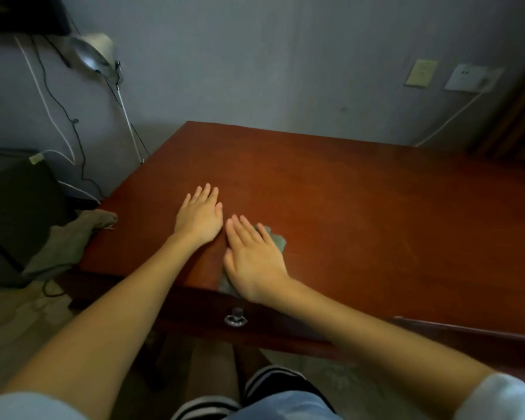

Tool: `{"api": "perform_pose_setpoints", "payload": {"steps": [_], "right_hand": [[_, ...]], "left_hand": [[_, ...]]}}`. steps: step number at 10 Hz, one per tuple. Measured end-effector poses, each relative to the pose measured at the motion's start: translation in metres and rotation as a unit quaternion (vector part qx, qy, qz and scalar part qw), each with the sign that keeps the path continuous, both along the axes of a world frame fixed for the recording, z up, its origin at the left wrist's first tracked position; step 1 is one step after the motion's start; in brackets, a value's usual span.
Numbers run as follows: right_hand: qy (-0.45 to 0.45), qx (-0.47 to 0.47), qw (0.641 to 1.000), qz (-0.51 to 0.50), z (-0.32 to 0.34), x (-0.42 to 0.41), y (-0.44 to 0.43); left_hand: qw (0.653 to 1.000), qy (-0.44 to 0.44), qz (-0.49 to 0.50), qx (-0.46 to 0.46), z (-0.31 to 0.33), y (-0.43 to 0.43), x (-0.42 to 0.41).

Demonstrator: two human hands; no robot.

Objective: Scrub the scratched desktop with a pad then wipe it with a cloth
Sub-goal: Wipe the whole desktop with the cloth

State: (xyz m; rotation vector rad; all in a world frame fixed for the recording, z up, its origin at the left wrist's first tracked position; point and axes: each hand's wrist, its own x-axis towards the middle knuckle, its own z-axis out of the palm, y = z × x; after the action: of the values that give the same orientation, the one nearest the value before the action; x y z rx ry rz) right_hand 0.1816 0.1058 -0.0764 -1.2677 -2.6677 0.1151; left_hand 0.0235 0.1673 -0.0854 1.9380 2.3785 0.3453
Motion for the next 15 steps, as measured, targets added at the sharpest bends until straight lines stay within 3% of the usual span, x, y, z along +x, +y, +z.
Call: {"api": "perform_pose_setpoints", "payload": {"steps": [1,2,3,4,5,6,7,8,9,10,12,13,14,15], "right_hand": [[0.008,0.001,1.000,0.028,0.002,0.051,-0.011],[-0.021,0.001,0.999,-0.042,0.006,0.089,0.024],[-0.034,-0.028,0.989,-0.142,0.009,0.080,0.065],[-0.027,-0.034,0.986,-0.161,0.006,0.036,0.069],[-0.008,-0.023,0.998,-0.060,0.001,0.004,0.025],[0.025,0.010,0.997,0.071,-0.002,0.025,-0.019],[0.019,-0.004,0.995,0.096,-0.002,0.070,-0.007],[-0.018,-0.009,0.999,0.026,0.004,0.089,0.037],[-0.036,-0.032,0.997,-0.055,0.008,0.066,0.078],[-0.031,-0.041,0.996,-0.068,0.005,0.027,0.076],[0.027,-0.007,0.992,0.121,0.000,0.057,-0.015],[0.021,-0.015,0.996,0.083,0.002,0.105,0.010],[-0.013,-0.015,0.999,-0.048,0.007,0.123,0.074],[-0.024,-0.042,0.990,-0.132,0.009,0.095,0.118]], "left_hand": [[1.000,0.001,0.004,0.006,0.000,0.000,0.000],[1.000,0.000,0.004,0.001,-0.001,-0.001,0.001],[1.000,0.006,0.009,0.003,-0.001,-0.001,0.001],[1.000,0.006,0.010,-0.002,0.000,0.000,0.002],[1.000,0.008,0.008,-0.003,0.001,0.000,0.001],[1.000,0.011,0.008,-0.001,0.000,0.001,0.001],[1.000,0.011,0.011,0.001,-0.003,0.001,0.001],[1.000,0.014,0.012,-0.001,-0.003,0.000,0.000],[1.000,0.013,0.013,-0.001,-0.002,0.000,0.001],[1.000,0.010,0.012,-0.001,-0.001,0.000,0.002],[1.000,-0.002,0.005,0.010,-0.001,-0.001,0.000],[1.000,-0.005,0.011,0.013,0.000,-0.002,0.001],[1.000,-0.011,0.024,0.007,0.002,-0.004,0.006],[0.998,-0.020,0.047,0.021,0.003,-0.007,0.014]]}}
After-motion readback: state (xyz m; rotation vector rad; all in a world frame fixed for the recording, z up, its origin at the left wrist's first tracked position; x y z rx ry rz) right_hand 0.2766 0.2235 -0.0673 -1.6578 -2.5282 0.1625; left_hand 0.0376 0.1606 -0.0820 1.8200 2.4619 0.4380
